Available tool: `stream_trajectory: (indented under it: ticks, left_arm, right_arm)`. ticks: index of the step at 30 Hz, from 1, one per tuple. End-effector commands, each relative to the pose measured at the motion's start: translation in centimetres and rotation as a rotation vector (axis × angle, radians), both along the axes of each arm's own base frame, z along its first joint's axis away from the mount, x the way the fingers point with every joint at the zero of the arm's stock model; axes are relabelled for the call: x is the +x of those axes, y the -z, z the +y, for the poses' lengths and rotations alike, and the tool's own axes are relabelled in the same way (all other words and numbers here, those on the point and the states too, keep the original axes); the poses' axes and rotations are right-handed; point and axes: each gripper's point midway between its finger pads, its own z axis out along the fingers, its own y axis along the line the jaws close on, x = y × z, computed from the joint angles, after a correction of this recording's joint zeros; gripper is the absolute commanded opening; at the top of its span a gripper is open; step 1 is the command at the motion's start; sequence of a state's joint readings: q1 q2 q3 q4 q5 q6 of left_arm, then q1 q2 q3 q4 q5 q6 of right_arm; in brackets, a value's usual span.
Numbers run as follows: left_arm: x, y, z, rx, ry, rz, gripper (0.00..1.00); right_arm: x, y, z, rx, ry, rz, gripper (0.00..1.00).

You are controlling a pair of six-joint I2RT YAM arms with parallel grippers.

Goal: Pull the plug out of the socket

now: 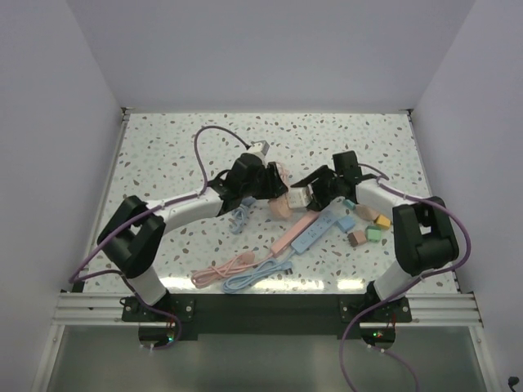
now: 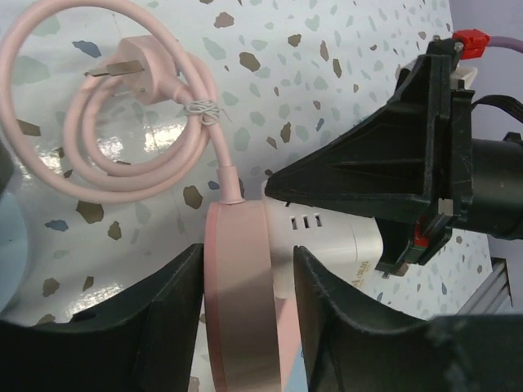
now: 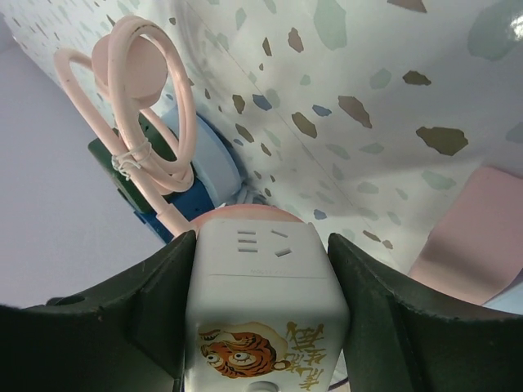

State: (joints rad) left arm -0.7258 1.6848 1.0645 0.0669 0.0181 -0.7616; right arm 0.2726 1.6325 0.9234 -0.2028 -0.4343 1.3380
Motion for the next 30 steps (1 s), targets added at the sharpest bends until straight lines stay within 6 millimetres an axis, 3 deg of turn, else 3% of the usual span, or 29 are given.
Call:
stream_trajectory:
  ticks: [1, 2, 3, 5, 8, 13, 16, 20, 26, 29, 30]
  left_arm:
    - [-0.4, -4.3, -4.1, -0.151, 0.176, -0.092, 0.53]
    - [-1.2, -3.8, -4.5, -0.145, 0.237, -0.078, 0.58]
    - [-1.4, -3.0, -4.6, -0.136, 0.257, -0.062, 0.61]
    - [-2.7, -2.0, -4.9, -0.124, 0.343, -0.035, 0.66]
    - [-4.2, 0.3, -4.5, -0.087, 0.407, 0.019, 0.68]
    - [-4.7, 2.6, -3.4, -0.039, 0.391, 0.062, 0.67]
    - [-4.1, 3.2, -3.5, -0.032, 0.361, 0.073, 0.58]
    - [-3.1, 2.7, -4.1, -0.047, 0.335, 0.054, 0.33]
    - [-1.7, 1.8, -4.1, -0.037, 0.286, 0.021, 0.08]
    - [-1.4, 1.0, -4.2, -0.054, 0.271, 0.004, 0.01]
    - [-1.4, 0.8, -4.2, -0.06, 0.269, 0.002, 0.0]
  right_arm:
    - [1.8, -3.3, 1.6, 0.051, -0.133, -0.177, 0.0]
    - [2.3, -4.5, 2.2, 0.075, -0.176, -0.211, 0.0]
    - [2.2, -3.8, 2.0, 0.048, -0.216, -0.199, 0.0]
    - [2.7, -4.8, 2.1, 0.034, -0.266, -0.234, 0.0]
    - [3.3, -5.7, 1.8, -0.01, -0.337, -0.285, 0.0]
    - [3.8, -7.3, 2.0, -0.012, -0.409, -0.357, 0.0]
    - [3.6, -8.3, 2.6, 0.002, -0.453, -0.402, 0.0]
    - [2.7, -8.1, 2.4, -0.023, -0.482, -0.392, 0.0]
    - [1.9, -7.2, 2.3, -0.024, -0.474, -0.366, 0.0]
    - [1.6, -6.6, 2.3, -0.027, -0.467, -0.351, 0.19]
    - [1.5, -6.5, 2.3, -0.026, -0.467, -0.348, 0.34]
